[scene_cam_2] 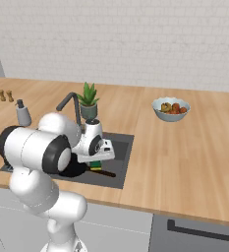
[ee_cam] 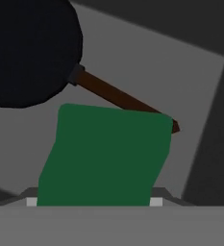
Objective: Pick the pan and sponge and place them into the sink. Then turn on the water.
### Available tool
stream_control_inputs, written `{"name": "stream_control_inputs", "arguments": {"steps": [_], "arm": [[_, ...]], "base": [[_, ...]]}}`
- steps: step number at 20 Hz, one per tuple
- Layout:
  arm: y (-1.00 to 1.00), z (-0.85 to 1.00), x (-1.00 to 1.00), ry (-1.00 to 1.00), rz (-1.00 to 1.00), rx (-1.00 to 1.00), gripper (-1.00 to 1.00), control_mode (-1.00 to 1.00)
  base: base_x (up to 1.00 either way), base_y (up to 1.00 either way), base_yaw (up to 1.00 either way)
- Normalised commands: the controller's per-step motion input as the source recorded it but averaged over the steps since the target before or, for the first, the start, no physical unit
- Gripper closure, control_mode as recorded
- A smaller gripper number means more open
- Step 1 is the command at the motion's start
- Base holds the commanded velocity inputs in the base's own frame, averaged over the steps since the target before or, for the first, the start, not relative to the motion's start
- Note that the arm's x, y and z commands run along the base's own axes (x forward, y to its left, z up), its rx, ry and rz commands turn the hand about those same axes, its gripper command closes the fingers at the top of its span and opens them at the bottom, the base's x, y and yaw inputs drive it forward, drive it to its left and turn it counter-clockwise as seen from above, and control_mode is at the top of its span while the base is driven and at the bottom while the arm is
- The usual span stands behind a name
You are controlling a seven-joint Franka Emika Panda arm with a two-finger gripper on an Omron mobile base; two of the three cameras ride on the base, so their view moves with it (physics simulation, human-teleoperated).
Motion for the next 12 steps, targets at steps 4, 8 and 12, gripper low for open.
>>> {"name": "stream_control_inputs", "arguments": {"steps": [4, 8, 12], "arm": [[0.00, -0.44, 0.22, -0.01, 0.00, 0.00, 1.00, -1.00], [0.00, -0.34, 0.20, -0.01, 0.00, 0.00, 1.00, -1.00], [0.00, -0.24, 0.18, -0.01, 0.00, 0.00, 1.00, -1.00]], "base": [[0.00, 0.00, 0.00], [0.00, 0.00, 0.00], [0.00, 0.00, 0.00]]}}
